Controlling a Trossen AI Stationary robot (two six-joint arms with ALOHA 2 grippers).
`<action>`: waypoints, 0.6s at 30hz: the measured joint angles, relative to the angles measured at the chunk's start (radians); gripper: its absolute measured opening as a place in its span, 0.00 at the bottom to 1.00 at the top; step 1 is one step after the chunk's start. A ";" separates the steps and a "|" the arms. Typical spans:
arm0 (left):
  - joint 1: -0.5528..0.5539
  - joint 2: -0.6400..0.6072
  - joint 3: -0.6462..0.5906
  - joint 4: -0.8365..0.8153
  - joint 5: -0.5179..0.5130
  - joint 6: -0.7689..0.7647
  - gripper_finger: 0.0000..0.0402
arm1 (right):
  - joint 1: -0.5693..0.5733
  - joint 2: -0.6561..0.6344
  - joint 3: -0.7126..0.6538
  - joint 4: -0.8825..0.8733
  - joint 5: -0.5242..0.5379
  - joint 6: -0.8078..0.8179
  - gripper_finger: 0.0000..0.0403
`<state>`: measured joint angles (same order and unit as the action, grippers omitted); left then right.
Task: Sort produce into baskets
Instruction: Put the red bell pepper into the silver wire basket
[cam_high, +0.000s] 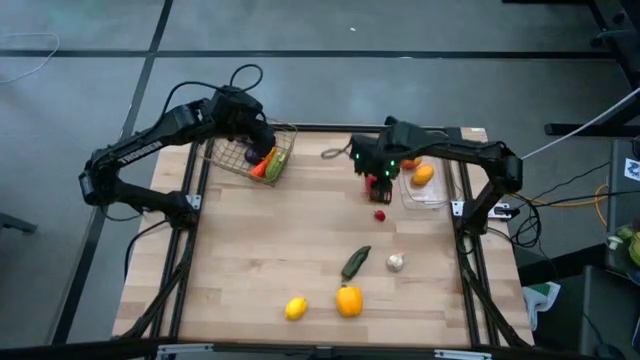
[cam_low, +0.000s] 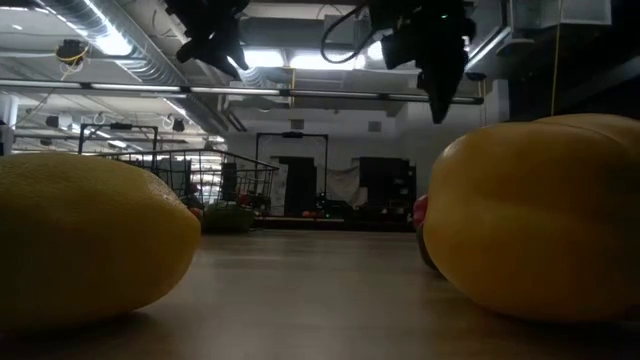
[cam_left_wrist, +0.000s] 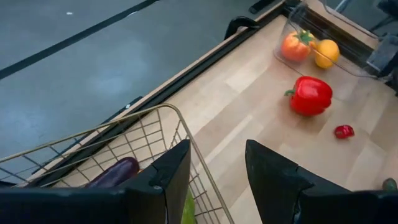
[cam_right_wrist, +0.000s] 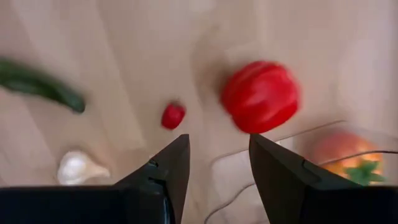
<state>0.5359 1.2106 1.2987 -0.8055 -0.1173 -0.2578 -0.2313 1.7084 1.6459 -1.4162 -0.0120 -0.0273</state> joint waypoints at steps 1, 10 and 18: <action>-0.006 0.000 0.000 0.000 0.000 -0.001 0.37 | 0.017 0.000 -0.014 0.002 0.000 0.000 0.41; -0.062 0.000 0.000 0.000 -0.001 -0.002 0.37 | 0.143 -0.001 -0.219 0.134 0.003 0.003 0.41; -0.090 0.000 0.000 0.001 -0.002 -0.005 0.37 | 0.168 -0.001 -0.413 0.325 0.034 0.123 0.41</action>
<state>0.4455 1.2106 1.2987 -0.8047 -0.1188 -0.2631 -0.0631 1.7077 1.2327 -1.0913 0.0224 0.0955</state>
